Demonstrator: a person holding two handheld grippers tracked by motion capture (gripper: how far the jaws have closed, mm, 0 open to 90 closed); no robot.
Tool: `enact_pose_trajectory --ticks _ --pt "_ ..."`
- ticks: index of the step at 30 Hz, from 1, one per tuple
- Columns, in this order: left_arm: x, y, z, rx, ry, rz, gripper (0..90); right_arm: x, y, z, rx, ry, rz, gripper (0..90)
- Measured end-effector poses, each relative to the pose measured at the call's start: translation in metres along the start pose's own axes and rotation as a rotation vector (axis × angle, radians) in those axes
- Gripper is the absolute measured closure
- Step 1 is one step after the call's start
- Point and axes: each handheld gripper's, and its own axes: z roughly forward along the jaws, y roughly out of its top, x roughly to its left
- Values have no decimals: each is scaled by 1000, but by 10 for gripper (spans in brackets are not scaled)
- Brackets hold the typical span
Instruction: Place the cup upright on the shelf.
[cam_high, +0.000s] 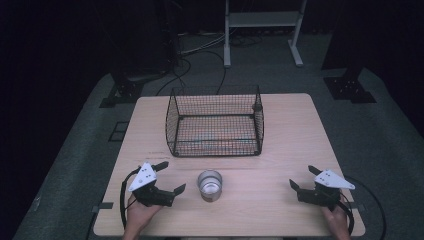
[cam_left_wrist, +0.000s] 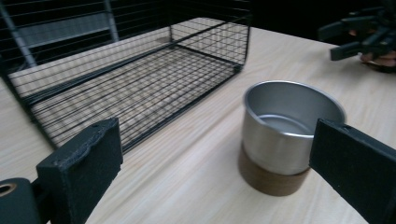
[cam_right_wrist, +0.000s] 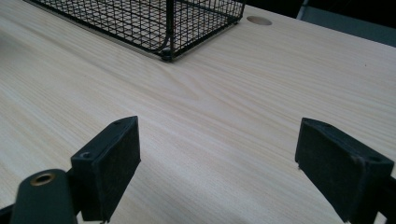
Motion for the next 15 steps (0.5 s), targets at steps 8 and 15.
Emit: enact_pose_trajectory --ticks 8,15 --pt "-9 8 9 21 -51 39 18 0 0 0 -1 1 4 134" --pt "-16 13 19 46 -89 53 16 0 0 0 -2 4 2 134"
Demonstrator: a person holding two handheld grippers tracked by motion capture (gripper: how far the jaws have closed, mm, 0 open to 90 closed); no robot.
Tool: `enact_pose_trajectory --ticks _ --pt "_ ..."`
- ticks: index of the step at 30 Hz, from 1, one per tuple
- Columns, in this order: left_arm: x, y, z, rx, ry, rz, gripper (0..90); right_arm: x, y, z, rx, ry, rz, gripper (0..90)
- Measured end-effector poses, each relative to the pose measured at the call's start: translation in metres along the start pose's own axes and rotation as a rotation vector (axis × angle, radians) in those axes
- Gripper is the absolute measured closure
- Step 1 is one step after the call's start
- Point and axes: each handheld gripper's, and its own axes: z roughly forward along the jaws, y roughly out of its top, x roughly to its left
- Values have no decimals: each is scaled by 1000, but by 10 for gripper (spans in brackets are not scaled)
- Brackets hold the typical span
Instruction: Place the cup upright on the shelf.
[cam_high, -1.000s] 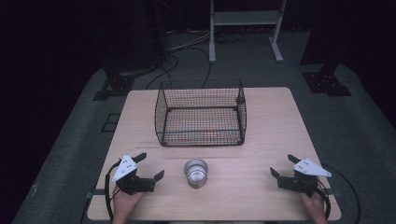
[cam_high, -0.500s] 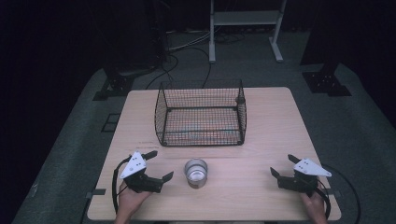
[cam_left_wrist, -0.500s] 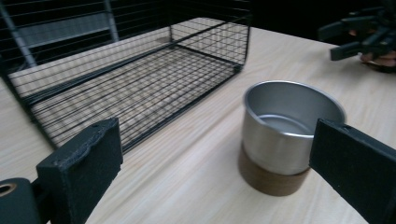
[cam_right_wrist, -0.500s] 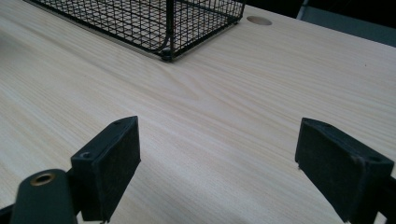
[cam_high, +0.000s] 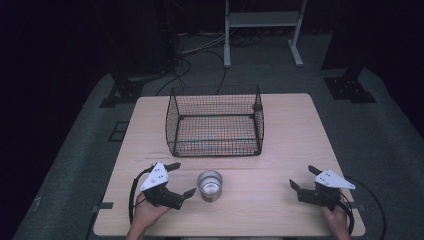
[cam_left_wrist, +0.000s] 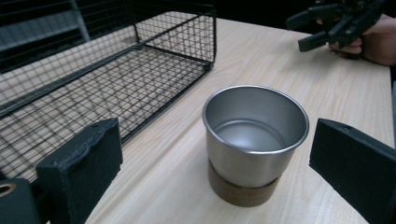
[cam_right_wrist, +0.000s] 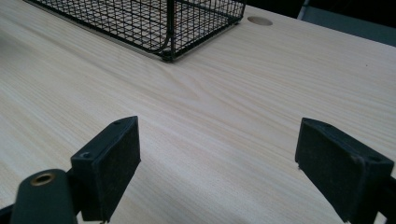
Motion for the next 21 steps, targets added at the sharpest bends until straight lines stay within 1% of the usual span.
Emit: enact_pose_trajectory --ticks 3,8,10,12,16,18,21 --pt "-2 2 4 14 -20 11 16 0 0 0 -1 1 0 134" --pt "-6 5 10 21 -42 14 12 0 0 0 0 0 1 134" --pt "-7 6 13 29 -48 22 12 0 0 0 0 -2 1 134" --pt "-8 6 15 41 -62 21 12 0 0 0 0 -1 1 134" --pt "-9 7 20 58 -75 31 12 0 0 0 1 -1 0 134" --pt "-11 6 25 78 -86 43 12 0 0 0 1 1 1 134" --pt "-12 6 30 91 -94 42 12 0 0 0 2 2 1 134"
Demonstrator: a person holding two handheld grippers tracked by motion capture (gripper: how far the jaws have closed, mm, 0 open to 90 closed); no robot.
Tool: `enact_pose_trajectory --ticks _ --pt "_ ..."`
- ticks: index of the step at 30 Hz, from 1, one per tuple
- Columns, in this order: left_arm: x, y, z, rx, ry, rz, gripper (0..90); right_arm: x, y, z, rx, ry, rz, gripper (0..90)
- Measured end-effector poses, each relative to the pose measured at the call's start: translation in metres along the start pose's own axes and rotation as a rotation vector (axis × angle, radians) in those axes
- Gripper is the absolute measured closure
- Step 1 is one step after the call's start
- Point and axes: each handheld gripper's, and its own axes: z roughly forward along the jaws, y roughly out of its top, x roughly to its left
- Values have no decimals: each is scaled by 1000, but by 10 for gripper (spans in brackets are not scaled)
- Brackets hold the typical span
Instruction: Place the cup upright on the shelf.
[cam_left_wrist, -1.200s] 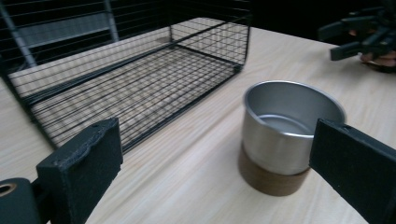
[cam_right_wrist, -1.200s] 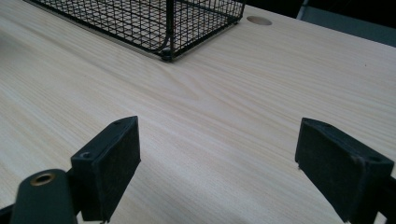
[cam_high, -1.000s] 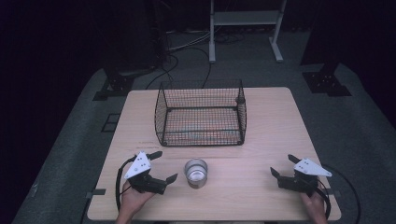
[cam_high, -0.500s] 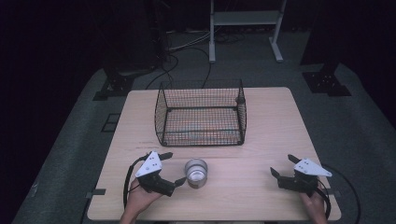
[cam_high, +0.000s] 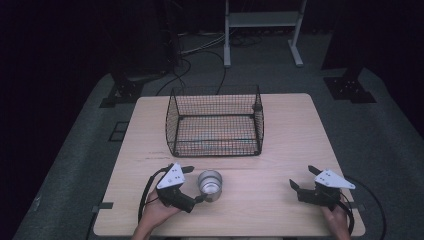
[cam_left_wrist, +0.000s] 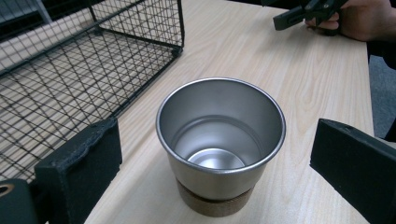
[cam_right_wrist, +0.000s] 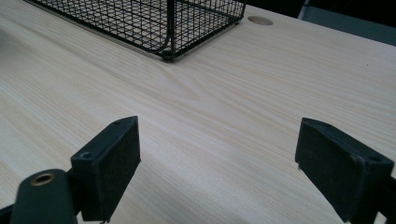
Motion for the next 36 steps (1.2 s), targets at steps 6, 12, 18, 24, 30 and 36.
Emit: enact_pose_trajectory --ticks 6,12,18,24,30,36 --pt "0 0 11 55 -17 5 11 0 0 0 0 2 -1 134" --pt "0 0 20 76 -25 8 11 0 0 0 0 2 0 134" --pt "0 1 29 118 -29 12 11 0 0 0 0 2 0 134" --pt "2 2 36 145 -35 16 11 0 0 0 -1 3 0 134" --pt "3 1 43 183 -50 14 11 0 0 0 -1 4 -1 134" --pt "5 0 46 200 -49 12 32 0 0 0 -1 5 -2 134"
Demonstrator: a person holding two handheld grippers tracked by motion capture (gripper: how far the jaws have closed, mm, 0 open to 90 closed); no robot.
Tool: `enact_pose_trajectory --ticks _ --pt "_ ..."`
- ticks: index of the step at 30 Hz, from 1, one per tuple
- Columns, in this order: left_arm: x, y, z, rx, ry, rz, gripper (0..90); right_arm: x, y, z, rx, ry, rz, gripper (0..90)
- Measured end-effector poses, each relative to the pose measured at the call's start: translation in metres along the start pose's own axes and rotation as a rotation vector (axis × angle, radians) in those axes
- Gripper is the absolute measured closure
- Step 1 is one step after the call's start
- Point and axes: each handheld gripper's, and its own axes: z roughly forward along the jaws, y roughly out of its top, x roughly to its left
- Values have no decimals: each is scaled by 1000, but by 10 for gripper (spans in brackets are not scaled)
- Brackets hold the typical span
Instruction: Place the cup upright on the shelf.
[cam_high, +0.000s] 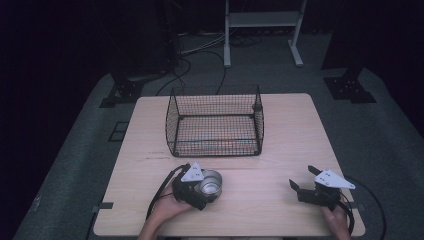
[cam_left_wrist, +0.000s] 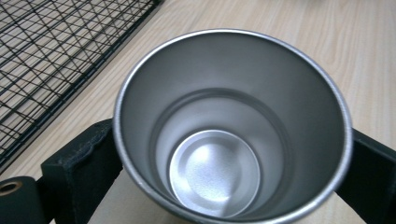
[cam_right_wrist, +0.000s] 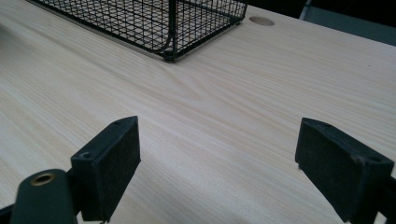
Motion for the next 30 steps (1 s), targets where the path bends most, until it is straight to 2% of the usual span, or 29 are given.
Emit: enact_pose_trajectory --ticks 4,10,18,30 --pt "2 0 1 7 -13 3 59 0 0 0 0 0 0 134" --pt "2 1 0 2 -35 6 175 0 0 0 0 0 -1 134" --pt "3 2 0 -4 -46 -15 178 0 0 0 -1 1 -1 134" --pt "8 21 -8 -22 -46 2 178 0 0 0 -1 1 -1 134"
